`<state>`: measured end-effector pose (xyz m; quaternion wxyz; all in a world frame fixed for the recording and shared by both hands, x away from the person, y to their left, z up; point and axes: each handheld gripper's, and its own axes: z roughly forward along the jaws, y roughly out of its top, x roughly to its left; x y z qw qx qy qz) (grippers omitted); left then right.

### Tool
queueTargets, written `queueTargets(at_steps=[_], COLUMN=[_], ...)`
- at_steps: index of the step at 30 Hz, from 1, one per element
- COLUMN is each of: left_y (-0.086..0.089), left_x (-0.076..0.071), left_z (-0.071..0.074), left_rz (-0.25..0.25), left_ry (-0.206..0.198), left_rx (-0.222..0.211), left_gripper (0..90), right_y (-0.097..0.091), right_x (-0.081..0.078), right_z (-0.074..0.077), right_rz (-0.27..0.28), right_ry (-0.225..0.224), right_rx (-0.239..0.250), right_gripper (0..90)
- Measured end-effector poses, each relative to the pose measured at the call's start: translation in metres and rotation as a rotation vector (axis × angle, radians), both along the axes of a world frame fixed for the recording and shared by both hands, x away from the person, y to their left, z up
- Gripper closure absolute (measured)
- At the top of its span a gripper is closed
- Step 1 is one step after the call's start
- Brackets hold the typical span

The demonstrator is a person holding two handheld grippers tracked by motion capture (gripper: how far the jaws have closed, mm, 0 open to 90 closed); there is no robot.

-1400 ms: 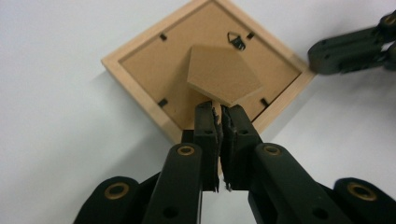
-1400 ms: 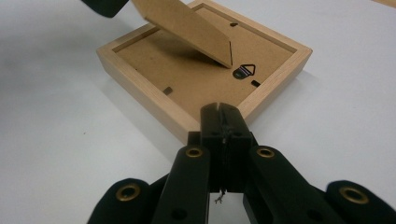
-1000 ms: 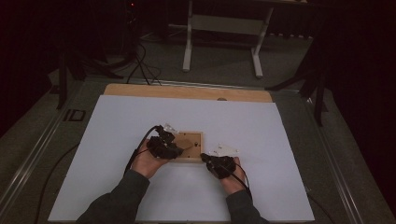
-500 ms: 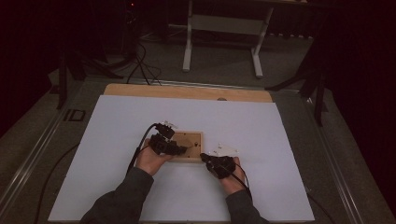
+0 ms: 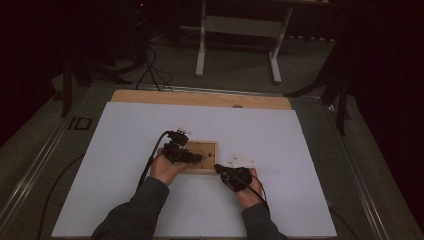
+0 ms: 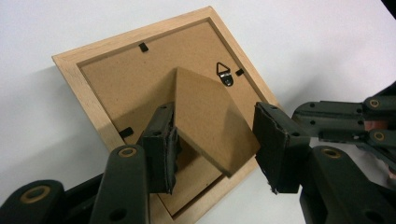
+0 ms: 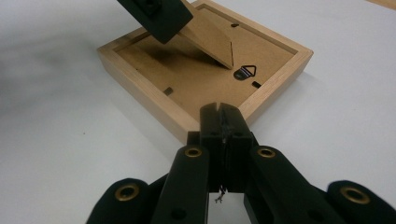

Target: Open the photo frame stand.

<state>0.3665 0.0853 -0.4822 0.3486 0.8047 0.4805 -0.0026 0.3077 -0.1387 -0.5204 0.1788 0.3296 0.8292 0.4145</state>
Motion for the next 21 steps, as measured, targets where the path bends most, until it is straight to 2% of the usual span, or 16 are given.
queueTargets(at_steps=[5,9,14,21], left_y=[-0.0023,-0.0031,-0.0038,-0.0058], left_x=[0.0036,0.0046,0.0036,0.0002], left_z=[0.0001,0.0004,-0.0003,0.0005], left_rz=[0.006,0.000,-0.009,-0.020], left_ry=[0.019,0.021,0.014,-0.014], left_rx=[-0.001,0.014,0.039,0.073], left_gripper=[51.9,52.3,53.4,53.5], right_y=[0.0001,0.0002,0.0006,-0.0003], right_x=[0.0000,0.0001,-0.0001,0.0010], right_z=[0.0000,-0.0001,0.0000,0.0006], right_rz=[0.000,0.001,0.003,-0.002], right_ry=[-0.001,-0.003,-0.005,-0.004], right_rx=[0.000,-0.001,-0.006,-0.011], right_gripper=[88.8,88.8,88.7,81.8])
